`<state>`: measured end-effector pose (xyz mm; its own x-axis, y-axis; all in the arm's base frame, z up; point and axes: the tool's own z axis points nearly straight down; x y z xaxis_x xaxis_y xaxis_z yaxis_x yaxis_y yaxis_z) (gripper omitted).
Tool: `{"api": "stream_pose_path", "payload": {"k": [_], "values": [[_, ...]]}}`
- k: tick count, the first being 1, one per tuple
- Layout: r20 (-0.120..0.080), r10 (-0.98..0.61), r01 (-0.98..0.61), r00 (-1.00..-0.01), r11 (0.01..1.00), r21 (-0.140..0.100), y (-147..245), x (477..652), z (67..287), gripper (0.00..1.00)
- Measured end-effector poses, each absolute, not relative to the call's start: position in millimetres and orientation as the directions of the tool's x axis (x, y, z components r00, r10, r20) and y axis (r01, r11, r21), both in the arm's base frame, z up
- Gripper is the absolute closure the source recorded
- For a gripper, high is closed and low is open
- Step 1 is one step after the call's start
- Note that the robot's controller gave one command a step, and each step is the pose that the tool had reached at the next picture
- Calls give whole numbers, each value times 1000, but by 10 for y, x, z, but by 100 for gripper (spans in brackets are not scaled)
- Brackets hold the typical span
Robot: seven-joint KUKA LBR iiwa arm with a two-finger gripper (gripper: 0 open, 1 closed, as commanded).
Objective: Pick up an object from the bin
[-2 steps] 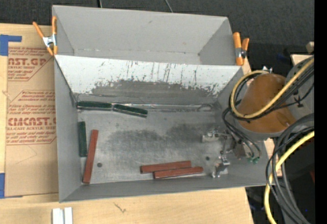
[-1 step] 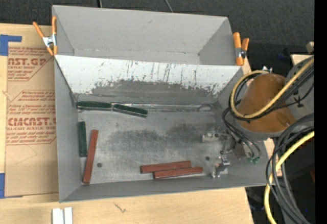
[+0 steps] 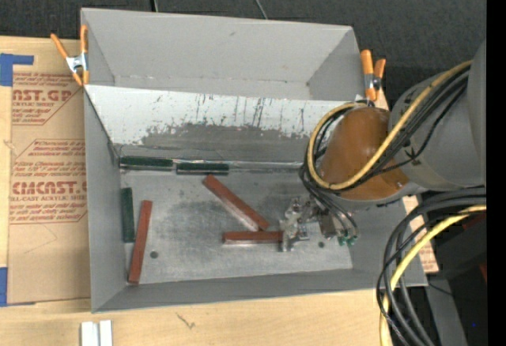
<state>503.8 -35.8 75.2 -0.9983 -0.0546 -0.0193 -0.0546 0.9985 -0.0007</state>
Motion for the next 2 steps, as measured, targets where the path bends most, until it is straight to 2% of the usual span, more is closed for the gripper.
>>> {"api": "stream_pose_path", "payload": {"k": [1, 2], "values": [[-19, -55, -55, -998, 998, -1, -358, 5038, 752, 100], [-1, -40, -40, -999, 999, 0, -493, 5093, 2180, 100]]}}
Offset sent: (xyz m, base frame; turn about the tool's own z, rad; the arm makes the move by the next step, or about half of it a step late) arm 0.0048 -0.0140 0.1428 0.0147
